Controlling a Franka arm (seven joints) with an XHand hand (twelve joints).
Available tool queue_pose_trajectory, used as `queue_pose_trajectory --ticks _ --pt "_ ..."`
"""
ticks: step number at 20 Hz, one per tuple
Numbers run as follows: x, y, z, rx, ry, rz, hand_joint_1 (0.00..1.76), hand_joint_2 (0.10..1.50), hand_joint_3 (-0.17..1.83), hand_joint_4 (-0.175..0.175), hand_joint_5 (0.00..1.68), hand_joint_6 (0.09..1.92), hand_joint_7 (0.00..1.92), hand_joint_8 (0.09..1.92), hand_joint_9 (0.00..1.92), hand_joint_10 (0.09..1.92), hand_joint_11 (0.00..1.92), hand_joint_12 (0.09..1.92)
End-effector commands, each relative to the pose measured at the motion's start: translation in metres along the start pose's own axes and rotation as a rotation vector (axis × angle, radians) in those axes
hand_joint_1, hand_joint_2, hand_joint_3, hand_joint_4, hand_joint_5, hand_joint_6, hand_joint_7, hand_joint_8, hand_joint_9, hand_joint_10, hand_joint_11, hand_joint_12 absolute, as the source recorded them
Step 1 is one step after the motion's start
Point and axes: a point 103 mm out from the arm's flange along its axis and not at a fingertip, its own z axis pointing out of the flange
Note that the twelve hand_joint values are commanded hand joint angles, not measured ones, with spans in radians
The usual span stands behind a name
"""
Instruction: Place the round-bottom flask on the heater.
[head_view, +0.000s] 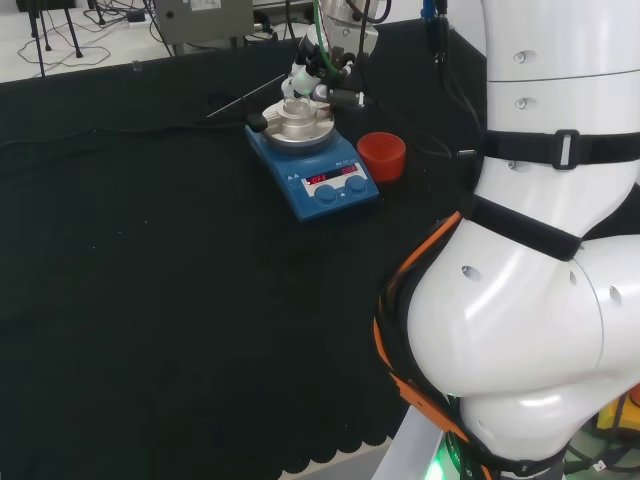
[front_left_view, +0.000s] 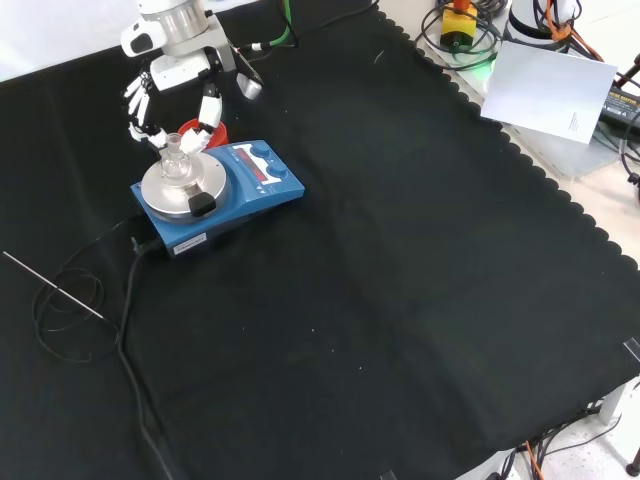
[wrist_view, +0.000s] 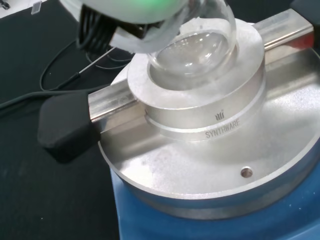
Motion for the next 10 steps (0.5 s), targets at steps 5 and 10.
queue_pose_trajectory --ticks 5,10 --pt "-0.0028 0.0015 0.0020 -0.002 0.002 0.002 1.10 0.67 0.84 0.039 1.08 1.10 0.61 0.67 0.79 0.63 0.38 1.33" --pt "-0.0037 0.0033 0.0046 0.015 0.016 0.003 1.10 0.69 0.81 0.037 1.07 1.09 0.61 0.67 0.78 0.63 0.38 1.33"
